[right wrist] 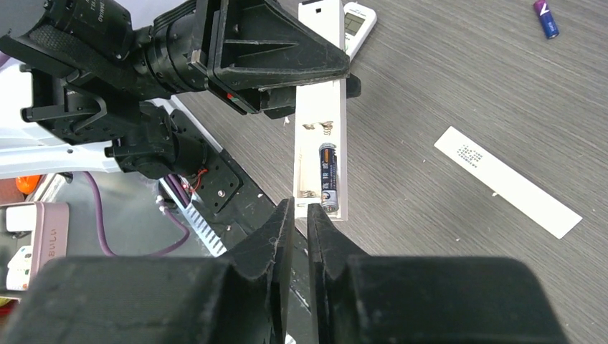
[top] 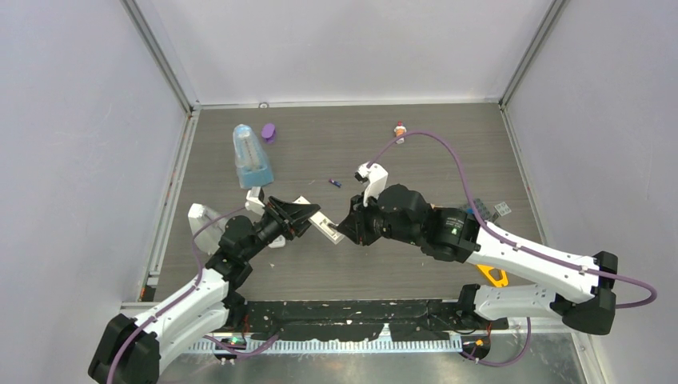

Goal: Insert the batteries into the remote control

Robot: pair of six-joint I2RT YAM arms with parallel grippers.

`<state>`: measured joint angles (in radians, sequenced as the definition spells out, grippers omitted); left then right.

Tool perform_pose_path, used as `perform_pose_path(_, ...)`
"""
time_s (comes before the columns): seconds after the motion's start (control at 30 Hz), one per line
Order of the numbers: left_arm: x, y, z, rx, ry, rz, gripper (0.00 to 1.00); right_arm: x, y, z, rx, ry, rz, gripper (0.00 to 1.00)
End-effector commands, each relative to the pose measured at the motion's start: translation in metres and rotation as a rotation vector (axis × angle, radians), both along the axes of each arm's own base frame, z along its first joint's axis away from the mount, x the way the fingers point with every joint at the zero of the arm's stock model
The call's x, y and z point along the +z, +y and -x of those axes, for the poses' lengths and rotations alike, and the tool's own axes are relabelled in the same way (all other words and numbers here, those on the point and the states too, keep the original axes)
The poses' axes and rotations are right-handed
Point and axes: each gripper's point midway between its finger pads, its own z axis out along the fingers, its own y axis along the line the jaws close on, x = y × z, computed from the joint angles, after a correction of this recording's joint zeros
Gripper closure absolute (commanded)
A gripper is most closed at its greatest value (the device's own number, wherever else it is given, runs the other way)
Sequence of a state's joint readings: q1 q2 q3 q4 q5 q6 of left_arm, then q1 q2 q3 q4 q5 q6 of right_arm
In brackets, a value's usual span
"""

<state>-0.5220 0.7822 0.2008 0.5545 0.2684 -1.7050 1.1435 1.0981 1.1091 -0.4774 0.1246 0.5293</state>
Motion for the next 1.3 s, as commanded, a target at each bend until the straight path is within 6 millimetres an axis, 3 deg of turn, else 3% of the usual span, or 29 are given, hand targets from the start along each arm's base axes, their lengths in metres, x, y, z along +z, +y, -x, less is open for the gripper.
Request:
perform_pose_path(0.0,0.021,0.0,-0.003,0.007,-0.029,0.043,1.0,0.004,0.008,0.0,0.017,-0.009,-0.028,0.83)
perform_pose_path(1.0,0.022,-0.001,0.001,-0.011,-0.036,0.035,1.0,-0.02,0.016,-0.01,-0.021,0.023,0.055,0.88)
perform_pose_path(1.27,0.036,-0.003,0.005,-0.033,-0.087,0.026,1.0,-0.024,0.021,-0.011,-0.02,0.031,0.066,0.91)
